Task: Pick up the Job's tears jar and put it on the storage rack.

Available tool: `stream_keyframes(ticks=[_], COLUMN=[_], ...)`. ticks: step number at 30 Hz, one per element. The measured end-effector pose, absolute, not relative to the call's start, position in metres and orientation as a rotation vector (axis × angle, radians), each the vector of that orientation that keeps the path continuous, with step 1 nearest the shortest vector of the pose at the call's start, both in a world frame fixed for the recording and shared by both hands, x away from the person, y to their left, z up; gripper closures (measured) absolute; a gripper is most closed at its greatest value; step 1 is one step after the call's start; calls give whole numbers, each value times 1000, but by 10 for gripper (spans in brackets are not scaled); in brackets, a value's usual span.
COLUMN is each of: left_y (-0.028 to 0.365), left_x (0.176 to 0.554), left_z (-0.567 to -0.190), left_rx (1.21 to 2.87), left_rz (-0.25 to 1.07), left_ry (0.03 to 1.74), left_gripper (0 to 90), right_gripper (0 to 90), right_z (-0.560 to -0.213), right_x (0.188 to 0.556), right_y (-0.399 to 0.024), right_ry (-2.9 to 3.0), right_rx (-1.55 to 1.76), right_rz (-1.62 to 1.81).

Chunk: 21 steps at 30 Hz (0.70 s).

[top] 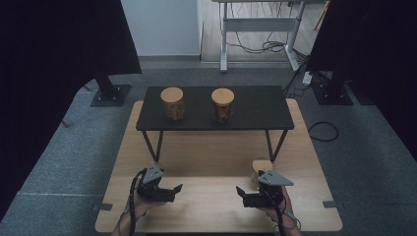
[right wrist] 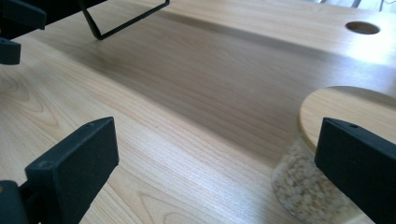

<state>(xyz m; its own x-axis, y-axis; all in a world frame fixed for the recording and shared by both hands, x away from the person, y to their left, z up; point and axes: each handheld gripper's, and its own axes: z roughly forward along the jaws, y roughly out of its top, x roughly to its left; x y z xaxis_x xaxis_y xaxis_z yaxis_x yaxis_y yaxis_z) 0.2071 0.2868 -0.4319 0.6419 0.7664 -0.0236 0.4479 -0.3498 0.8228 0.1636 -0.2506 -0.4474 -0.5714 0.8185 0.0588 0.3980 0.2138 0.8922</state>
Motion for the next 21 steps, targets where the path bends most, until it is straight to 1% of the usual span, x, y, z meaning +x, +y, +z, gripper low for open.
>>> stream_keyframes(ticks=[12, 21], left_y=[286, 285], left_x=[207, 207], left_z=[-432, -432], left_rx=[2005, 2006], left_rz=[465, 466], left_ry=[945, 943], left_gripper=[54, 53], right_gripper=[0, 0], right_z=[-447, -451], right_x=[149, 148], right_y=[-261, -270], right_ry=[2008, 1985], right_rx=[1168, 1222], right_rz=[1296, 1293])
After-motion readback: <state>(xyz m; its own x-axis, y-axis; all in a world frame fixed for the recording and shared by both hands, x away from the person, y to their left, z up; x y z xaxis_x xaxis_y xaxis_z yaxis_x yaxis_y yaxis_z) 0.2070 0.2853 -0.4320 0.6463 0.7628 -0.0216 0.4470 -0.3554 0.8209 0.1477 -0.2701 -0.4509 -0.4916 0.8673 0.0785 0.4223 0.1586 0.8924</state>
